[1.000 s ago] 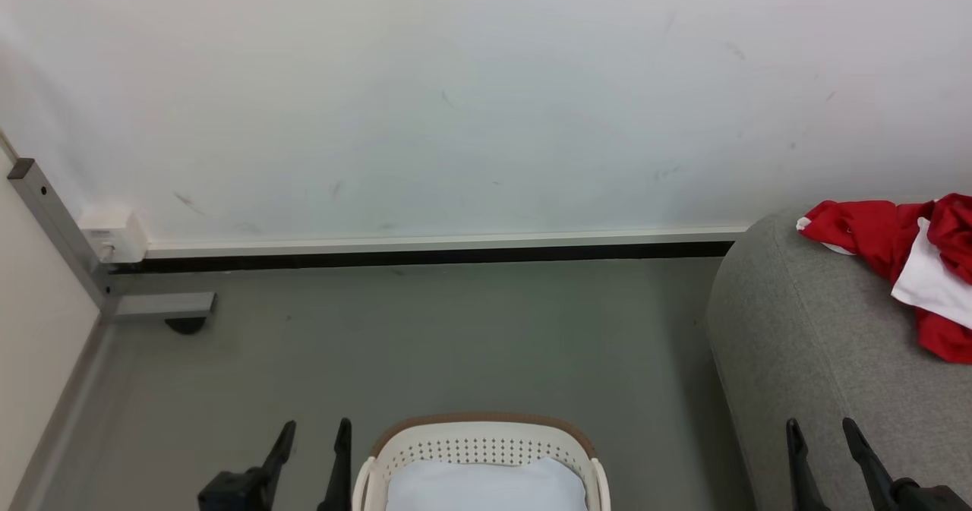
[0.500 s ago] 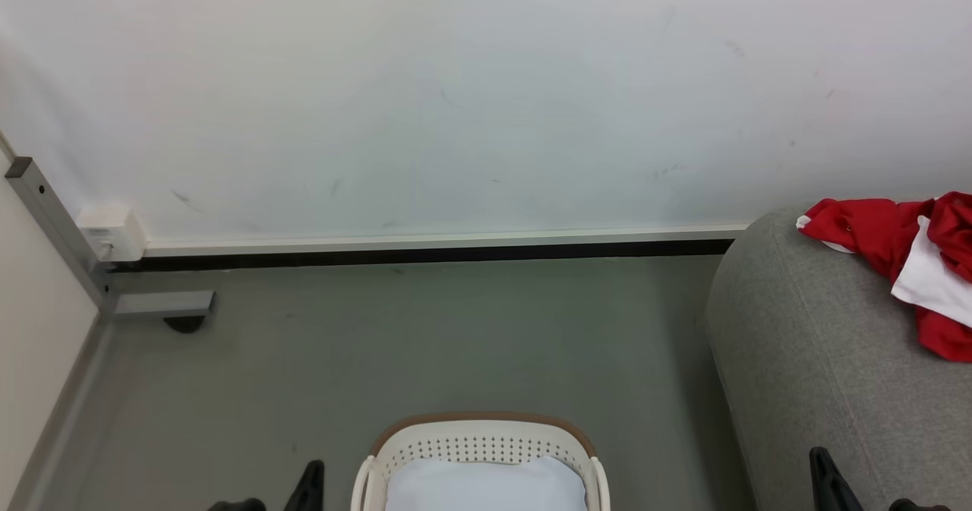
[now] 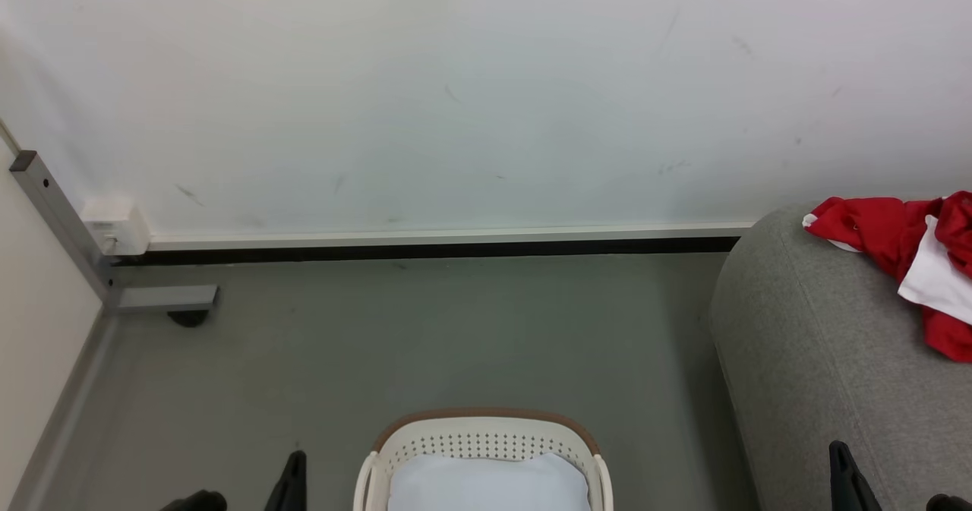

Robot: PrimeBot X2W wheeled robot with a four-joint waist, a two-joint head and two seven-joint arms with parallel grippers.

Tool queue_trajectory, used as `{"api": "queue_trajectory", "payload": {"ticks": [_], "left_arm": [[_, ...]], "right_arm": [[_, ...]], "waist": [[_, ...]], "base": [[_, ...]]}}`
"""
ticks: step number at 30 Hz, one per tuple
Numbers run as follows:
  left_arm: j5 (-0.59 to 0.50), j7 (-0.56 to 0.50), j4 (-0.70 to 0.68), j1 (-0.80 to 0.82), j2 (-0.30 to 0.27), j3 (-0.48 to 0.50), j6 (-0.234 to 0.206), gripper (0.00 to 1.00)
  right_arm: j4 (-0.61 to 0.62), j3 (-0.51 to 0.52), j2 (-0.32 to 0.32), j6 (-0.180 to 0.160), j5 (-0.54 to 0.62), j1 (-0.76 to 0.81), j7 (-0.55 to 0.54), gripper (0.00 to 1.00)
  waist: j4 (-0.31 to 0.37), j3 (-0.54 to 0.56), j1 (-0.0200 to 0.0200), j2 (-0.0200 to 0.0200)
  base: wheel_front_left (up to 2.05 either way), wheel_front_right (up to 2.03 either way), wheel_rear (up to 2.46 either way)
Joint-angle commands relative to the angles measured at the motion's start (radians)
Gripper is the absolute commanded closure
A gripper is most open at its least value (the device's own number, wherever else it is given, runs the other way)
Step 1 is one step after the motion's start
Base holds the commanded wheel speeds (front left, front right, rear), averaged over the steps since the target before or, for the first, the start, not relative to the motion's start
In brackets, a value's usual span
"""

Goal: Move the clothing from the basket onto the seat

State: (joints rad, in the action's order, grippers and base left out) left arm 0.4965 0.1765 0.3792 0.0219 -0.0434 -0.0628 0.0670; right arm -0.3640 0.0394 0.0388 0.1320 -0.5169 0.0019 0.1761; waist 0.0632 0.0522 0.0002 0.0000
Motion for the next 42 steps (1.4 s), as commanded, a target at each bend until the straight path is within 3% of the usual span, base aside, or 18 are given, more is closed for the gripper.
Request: {"api": "queue_trajectory", "payload": {"ticks": [1, 20, 42], "left_arm": [[0.046, -0.009, -0.021, 0.028, -0.003, 0.012, 0.005, 1.00], [0.327, -0.082, -0.052, 0.046, -0.005, 0.055, 0.021, 1.00], [0.579, -0.150, -0.080, 0.061, -0.007, 0.095, 0.035, 1.00]], "right_arm": [[0.021, 0.006, 0.008, 0.000, -0.044, -0.032, -0.007, 1.00], [0.049, 0.024, 0.010, -0.001, -0.319, -0.056, -0.081, 1.00], [0.073, 0.041, 0.012, -0.001, -0.566, -0.075, -0.148, 1.00]], "waist": [[-0.001, -0.001, 0.0000, 0.0000], [-0.012, -0.011, -0.0001, 0.0000], [-0.024, -0.021, -0.0001, 0.0000]], "base": [[0.00, 0.00, 0.00], [0.00, 0.00, 0.00], [0.00, 0.00, 0.00]]}}
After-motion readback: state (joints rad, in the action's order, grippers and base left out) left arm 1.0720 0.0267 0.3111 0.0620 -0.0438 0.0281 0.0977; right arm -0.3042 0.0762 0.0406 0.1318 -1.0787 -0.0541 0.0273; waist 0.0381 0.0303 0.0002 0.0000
